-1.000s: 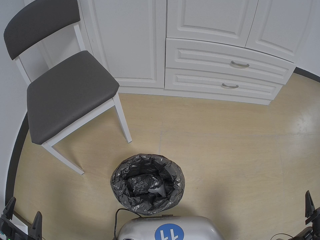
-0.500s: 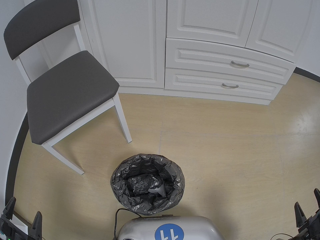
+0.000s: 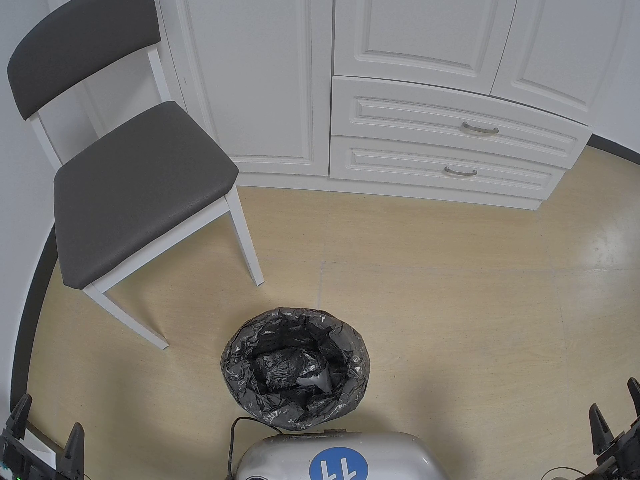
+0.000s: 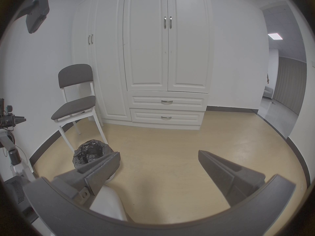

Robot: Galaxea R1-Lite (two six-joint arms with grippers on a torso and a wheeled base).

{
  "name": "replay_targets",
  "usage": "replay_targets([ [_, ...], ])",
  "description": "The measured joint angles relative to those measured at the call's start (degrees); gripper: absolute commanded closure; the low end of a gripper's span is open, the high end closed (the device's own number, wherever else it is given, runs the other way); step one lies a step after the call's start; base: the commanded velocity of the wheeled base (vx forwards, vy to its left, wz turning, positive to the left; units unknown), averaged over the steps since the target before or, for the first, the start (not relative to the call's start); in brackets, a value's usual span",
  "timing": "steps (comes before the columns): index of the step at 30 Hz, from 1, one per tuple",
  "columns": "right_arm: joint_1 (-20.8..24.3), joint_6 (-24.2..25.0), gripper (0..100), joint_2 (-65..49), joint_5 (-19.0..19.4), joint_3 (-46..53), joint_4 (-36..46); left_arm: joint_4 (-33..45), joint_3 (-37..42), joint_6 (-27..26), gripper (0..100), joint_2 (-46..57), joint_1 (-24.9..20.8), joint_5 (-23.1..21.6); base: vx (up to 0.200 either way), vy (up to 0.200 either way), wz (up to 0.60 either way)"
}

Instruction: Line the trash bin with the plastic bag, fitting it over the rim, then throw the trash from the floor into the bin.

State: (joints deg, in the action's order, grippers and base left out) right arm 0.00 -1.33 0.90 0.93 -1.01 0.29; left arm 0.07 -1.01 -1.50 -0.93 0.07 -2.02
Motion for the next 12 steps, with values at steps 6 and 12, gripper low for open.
replay_targets([
  [6, 0.0, -0.01, 0, 0.0, 0.0, 0.0, -0.02, 0.0, 0.0, -0.02, 0, 0.0, -0.02, 0.0, 0.0, 0.0, 0.0],
  [12, 0.0, -0.01, 0, 0.02, 0.0, 0.0, -0.02, 0.0, 0.02, 0.0, 0, 0.0, 0.0, 0.0, 0.0, 0.0, 0.0],
])
